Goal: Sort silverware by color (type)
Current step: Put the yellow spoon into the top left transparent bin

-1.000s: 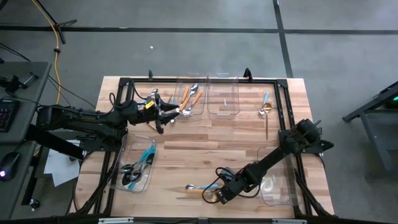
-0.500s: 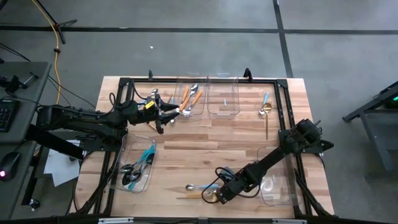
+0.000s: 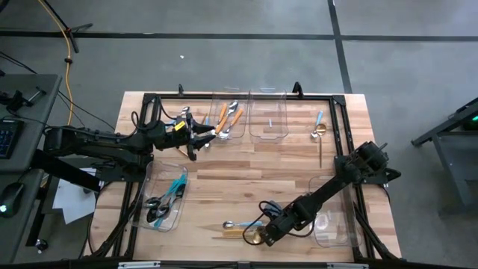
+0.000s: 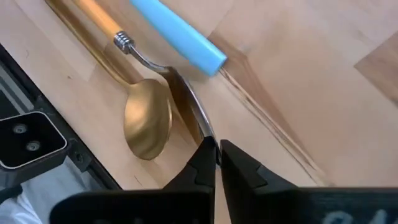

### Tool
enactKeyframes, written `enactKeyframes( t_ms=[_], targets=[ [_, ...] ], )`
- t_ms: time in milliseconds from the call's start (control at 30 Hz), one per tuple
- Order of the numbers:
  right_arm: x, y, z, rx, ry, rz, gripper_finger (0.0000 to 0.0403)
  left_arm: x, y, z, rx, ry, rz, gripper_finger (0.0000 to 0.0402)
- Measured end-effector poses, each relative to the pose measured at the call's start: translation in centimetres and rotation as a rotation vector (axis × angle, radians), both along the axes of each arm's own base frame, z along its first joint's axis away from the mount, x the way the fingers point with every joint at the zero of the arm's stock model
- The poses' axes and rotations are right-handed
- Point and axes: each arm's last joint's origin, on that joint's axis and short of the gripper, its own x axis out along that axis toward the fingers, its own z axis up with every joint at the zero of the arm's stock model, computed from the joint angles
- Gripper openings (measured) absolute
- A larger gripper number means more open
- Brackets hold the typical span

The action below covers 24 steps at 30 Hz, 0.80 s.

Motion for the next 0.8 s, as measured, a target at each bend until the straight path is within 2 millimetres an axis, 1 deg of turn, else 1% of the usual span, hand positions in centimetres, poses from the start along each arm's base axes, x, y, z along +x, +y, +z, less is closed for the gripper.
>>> enactKeyframes(
  t_ms=[267, 433, 567, 800],
  targets=[
    [-0.5, -0.7, 2.2, -0.056, -0.062, 0.037, 0.0, 0.0, 0.0, 0.0, 0.0, 0.0, 0.0, 0.017],
    [-0.9, -1.0, 4.0, -0.088, -0.135, 0.076, 0.0, 0.0, 0.0, 0.0, 0.0, 0.0, 0.0, 0.017],
    [-1.3, -1.6, 5.6, -0.143, -0.195, 0.08, 0.0, 0.0, 0.0, 0.0, -0.001, 0.0, 0.0, 0.017],
    [-2.7, -2.9, 7.6, -0.272, -0.21, 0.072, 0.0, 0.0, 0.0, 0.0, -0.022, -0.004, -0.002, 0.017]
  ],
)
